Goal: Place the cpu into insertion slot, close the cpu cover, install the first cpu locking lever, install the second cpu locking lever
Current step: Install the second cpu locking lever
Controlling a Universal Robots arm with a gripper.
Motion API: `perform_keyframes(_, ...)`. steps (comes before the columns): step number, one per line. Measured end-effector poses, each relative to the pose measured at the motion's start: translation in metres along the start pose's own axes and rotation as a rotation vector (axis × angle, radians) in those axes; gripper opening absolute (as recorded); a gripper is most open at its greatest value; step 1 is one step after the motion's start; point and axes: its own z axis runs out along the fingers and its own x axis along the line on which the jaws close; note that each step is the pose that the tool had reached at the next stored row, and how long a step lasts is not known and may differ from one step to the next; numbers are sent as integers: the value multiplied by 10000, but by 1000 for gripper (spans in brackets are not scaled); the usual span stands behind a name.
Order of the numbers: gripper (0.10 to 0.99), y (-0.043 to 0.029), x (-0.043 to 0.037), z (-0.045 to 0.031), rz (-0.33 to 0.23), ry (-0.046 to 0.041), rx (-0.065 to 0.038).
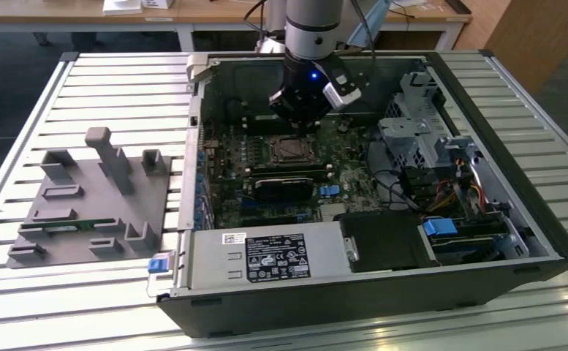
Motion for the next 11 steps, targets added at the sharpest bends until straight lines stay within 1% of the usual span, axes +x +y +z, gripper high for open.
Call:
perform_keyframes(5, 106, -19, 2, -2, 1, 1, 1)
perform_keyframes(11, 106, -21, 1, -57, 0, 0, 0)
